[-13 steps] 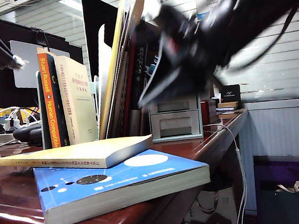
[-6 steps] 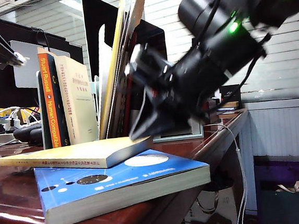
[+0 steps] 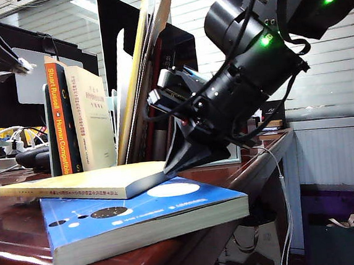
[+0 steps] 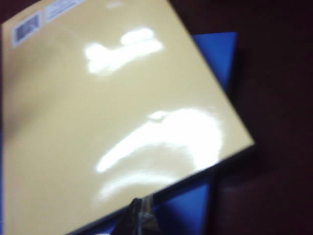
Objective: Pick up the blue book and put it on the bookshelf.
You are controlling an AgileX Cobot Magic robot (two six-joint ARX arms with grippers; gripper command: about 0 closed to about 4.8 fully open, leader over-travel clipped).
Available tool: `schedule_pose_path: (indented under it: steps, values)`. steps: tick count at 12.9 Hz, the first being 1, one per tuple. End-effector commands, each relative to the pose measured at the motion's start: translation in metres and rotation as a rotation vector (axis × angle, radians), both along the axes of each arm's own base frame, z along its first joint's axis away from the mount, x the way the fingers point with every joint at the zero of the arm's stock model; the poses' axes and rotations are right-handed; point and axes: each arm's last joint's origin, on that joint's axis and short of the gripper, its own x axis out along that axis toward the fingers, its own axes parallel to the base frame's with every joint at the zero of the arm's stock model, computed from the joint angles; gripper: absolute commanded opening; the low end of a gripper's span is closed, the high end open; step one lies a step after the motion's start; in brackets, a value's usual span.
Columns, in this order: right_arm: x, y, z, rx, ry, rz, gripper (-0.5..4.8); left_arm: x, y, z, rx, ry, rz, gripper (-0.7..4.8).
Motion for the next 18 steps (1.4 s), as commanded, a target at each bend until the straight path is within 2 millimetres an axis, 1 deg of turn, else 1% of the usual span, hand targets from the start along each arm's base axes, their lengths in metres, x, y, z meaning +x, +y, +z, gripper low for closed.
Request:
schedule_pose_path:
  steps: [1,3,5,6,7,9,10,13,14,15,18]
  values:
    - [0.001,0.002,-0.001,0.003,0.002,0.006,-0.01,0.001,0.000,0.005,-0.006,-0.041,-0.005,-0.05]
    - [0.006,0.008,-0.001,0.020,0.011,0.030,-0.01,0.001,0.000,0.005,-0.014,-0.036,-0.001,-0.05]
    - [0.013,0.019,0.004,0.039,-0.004,0.055,-0.01,0.001,0.000,0.005,-0.015,-0.036,-0.003,-0.05]
    - [0.017,0.026,0.006,0.051,-0.009,0.072,-0.01,0.001,0.000,0.005,-0.015,-0.035,-0.003,-0.05]
    - [0.024,0.035,0.008,0.067,-0.015,0.090,-0.02,0.001,0.000,0.005,-0.014,-0.037,-0.002,-0.05]
    - [0.031,0.050,0.008,0.082,-0.017,0.119,-0.01,0.001,0.000,0.005,-0.015,-0.036,-0.004,-0.05]
    - [0.034,0.061,0.006,0.085,-0.017,0.138,-0.01,0.001,0.000,0.005,-0.015,-0.035,-0.005,-0.05]
    - [0.039,0.080,0.008,0.106,-0.038,0.199,-0.01,0.001,0.000,0.005,-0.015,-0.036,-0.005,-0.05]
    - [0.040,0.080,0.013,0.106,-0.046,0.206,-0.01,0.001,0.000,0.005,-0.016,-0.035,-0.005,-0.05]
    - [0.041,0.073,0.020,0.089,-0.043,0.179,-0.01,0.001,0.000,0.005,-0.016,-0.035,-0.005,-0.05]
    - [0.038,0.041,0.051,-0.042,-0.066,0.129,-0.01,-0.002,-0.002,0.002,-0.036,0.011,-0.065,-0.05]
